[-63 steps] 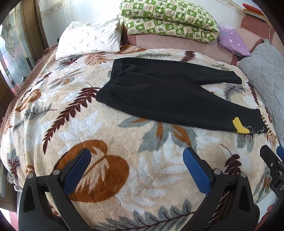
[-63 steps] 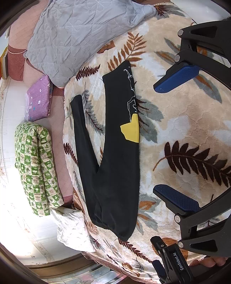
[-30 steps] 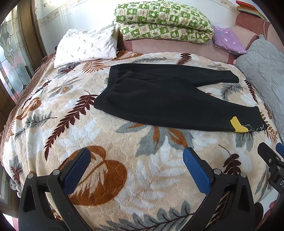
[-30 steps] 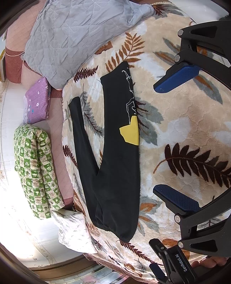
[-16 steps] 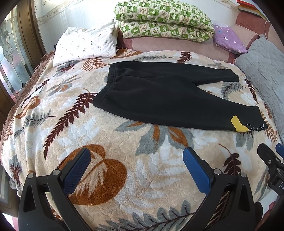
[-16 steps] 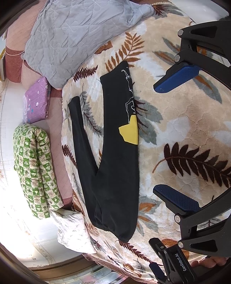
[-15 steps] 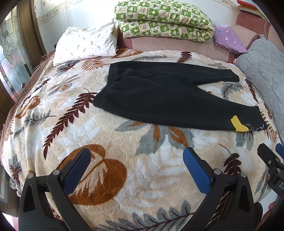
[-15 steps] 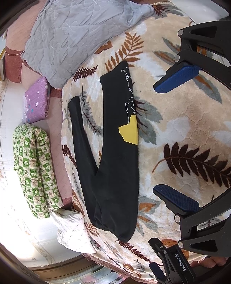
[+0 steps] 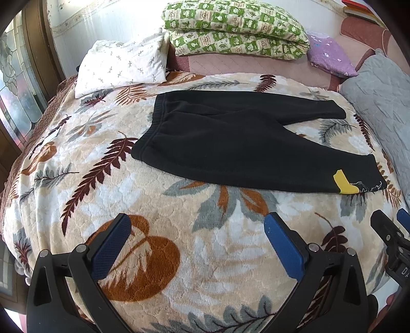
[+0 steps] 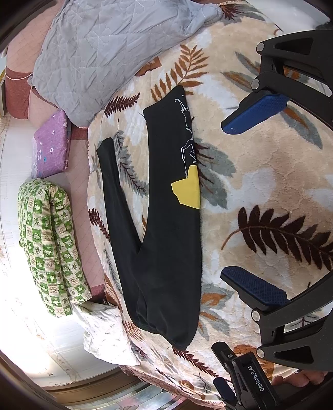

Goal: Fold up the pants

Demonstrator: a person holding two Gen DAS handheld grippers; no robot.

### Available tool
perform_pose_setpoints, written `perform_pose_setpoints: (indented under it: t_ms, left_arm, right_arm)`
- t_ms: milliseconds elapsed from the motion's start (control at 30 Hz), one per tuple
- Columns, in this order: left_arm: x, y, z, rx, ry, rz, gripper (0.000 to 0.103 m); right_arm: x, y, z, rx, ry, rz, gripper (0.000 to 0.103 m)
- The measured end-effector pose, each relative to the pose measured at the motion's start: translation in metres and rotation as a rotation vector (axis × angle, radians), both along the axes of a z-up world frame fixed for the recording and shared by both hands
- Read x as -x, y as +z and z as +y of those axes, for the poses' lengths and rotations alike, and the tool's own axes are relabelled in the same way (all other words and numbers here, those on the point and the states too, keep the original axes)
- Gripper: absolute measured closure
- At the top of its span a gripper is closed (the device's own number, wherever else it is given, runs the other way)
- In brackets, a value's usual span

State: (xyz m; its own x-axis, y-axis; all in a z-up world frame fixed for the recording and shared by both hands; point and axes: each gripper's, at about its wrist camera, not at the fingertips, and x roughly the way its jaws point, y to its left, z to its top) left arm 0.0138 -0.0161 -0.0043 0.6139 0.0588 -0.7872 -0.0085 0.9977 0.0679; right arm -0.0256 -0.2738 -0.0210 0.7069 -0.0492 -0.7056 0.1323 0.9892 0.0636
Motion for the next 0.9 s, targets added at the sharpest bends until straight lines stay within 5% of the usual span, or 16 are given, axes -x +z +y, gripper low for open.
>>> perform_pose_setpoints:
  t_ms: [367,567,733,900]
  left_arm:
    - [-0.046,0.012,0.002,-0.018,-0.014,0.053,0.0]
    - [-0.124,0.034,0.03,0.02,-0.005,0.157,0.0]
    - [-0.205,0.049,0.073,0.036,0.05,0.22,0.0]
    - [-0.271,0.021,0.109,0.129,0.094,0.372,0.0]
  right_arm:
    - [-0.031,0.021,-0.011,-0.039,0.078,0.026,0.0]
    - [-0.075,0.051,-0.055,-0.123,0.091,0.001,0.0]
    - [-0.142,0.065,-0.109,-0.09,0.05,0.04,0.0]
    - [-0.217,0.059,-0.162,-0.094,0.015,0.093,0.0]
